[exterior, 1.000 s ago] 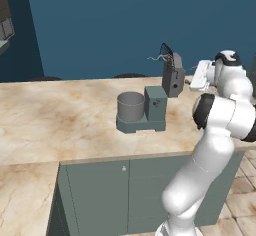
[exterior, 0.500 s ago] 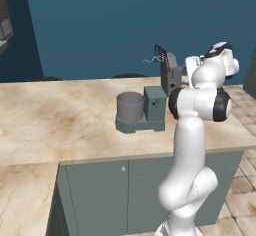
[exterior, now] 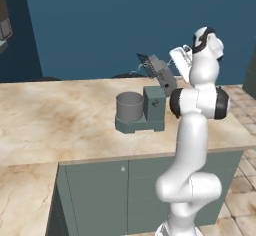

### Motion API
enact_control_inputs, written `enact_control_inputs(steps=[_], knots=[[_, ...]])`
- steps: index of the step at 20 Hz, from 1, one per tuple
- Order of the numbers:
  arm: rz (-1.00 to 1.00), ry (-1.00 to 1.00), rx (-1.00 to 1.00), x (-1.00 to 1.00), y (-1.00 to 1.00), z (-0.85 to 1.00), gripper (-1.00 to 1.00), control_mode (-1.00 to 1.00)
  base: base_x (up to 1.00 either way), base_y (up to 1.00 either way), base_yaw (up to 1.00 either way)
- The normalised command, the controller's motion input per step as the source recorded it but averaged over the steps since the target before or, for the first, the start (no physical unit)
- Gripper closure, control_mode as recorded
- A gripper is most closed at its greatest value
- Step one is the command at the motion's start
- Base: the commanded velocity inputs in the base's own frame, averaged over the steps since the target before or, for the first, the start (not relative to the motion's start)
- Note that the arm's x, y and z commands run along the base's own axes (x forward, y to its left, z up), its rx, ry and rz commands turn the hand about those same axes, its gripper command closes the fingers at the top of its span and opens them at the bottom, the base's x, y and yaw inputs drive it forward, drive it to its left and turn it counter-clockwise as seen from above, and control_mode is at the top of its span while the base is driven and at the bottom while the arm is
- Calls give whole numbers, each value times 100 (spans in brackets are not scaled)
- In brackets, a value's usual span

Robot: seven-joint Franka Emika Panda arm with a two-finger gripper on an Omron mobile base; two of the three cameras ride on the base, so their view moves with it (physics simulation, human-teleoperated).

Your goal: Close the stand mixer head.

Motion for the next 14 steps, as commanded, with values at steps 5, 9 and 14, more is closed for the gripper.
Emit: enact_control_inputs(steps=[5,9,14], knots=[[11,-8,-15,0,100,-3,-100,-100,0,0,0],[15,-5,-16,0,100,-16,-100,-100,0,0,0],[17,-2,-17,-4,100,-15,-100,-100,0,0,0]])
